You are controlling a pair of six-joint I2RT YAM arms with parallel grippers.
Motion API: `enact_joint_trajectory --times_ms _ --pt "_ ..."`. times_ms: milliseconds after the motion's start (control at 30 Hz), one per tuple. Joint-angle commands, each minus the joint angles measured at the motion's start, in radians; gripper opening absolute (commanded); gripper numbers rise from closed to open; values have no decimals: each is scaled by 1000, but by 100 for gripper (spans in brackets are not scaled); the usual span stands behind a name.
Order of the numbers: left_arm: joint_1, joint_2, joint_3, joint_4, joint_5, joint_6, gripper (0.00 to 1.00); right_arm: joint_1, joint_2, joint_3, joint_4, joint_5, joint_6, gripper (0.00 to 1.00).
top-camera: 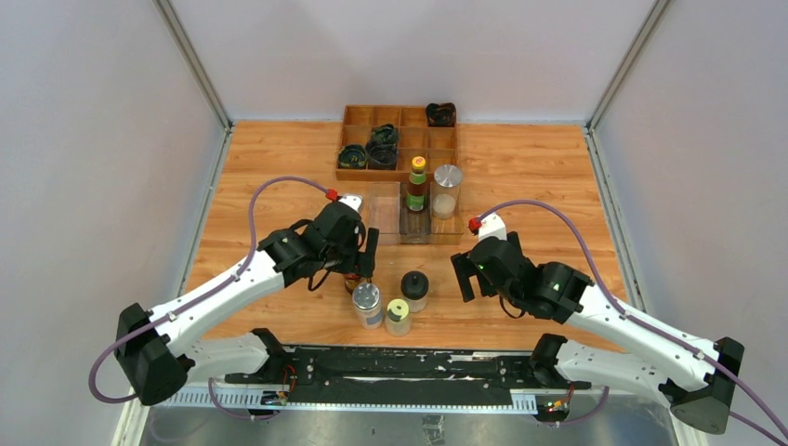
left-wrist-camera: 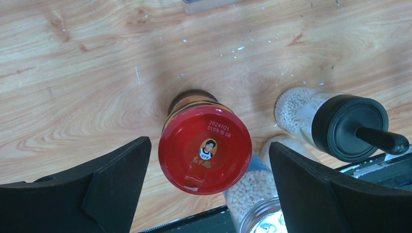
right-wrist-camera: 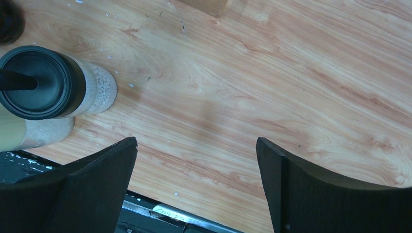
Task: Organize the condiment bottles
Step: Pick up the bottle from the center of the board.
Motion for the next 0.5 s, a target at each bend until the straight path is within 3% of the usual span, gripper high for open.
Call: enact_joint_trajectory --times_ms 0,233,467 --pt "-22 5 -14 -14 -11 -31 98 10 -6 -19 1 -1 19 99" --pt "-32 17 -33 -16 -33 -45 96 11 -26 -39 1 2 23 98" --pt "-33 21 -32 -16 -45 -56 87 10 -34 -47 1 2 25 98"
